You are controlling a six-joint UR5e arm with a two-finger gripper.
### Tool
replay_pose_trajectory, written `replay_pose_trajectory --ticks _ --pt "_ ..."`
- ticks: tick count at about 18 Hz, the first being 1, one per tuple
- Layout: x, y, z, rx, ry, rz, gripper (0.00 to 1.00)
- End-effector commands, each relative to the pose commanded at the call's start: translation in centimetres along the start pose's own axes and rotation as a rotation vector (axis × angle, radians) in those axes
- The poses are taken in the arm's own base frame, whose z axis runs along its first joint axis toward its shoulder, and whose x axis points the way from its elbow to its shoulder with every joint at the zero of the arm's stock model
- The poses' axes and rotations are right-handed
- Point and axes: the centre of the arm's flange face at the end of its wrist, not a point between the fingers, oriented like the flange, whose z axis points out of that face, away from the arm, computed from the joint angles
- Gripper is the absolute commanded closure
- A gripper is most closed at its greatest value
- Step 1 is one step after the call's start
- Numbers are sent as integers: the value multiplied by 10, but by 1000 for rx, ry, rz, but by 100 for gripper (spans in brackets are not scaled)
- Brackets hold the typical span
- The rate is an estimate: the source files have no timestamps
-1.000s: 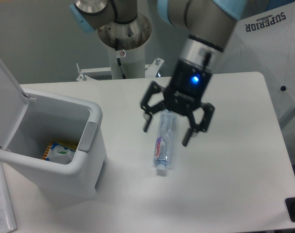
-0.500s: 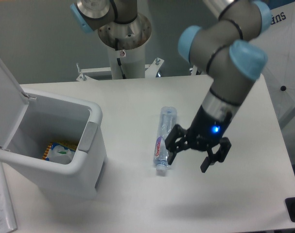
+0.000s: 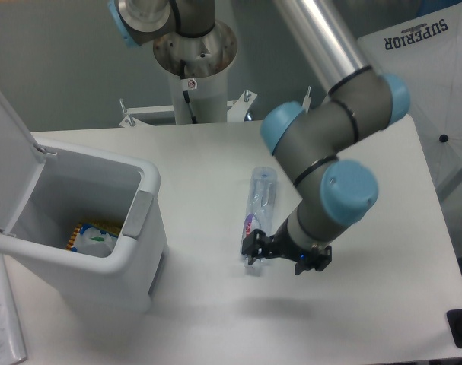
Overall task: Place the trash in the trash can
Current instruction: 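Lower the gripper to the bottle cap end and close on it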
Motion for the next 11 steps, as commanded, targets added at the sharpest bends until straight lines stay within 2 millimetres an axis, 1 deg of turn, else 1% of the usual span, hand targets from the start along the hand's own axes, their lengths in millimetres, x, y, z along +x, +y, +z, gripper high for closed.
replay_pose_trajectory --ticks 2,4,6,8,11 --pt "7 -4 11 -29 -8 14 0" --pt "5 -4 27 -83 -14 16 0" --pt "14 -10 46 -146 -47 40 0" --pt "19 -14 57 -177 -62 54 0" --pt "26 -16 67 -191 -55 60 0"
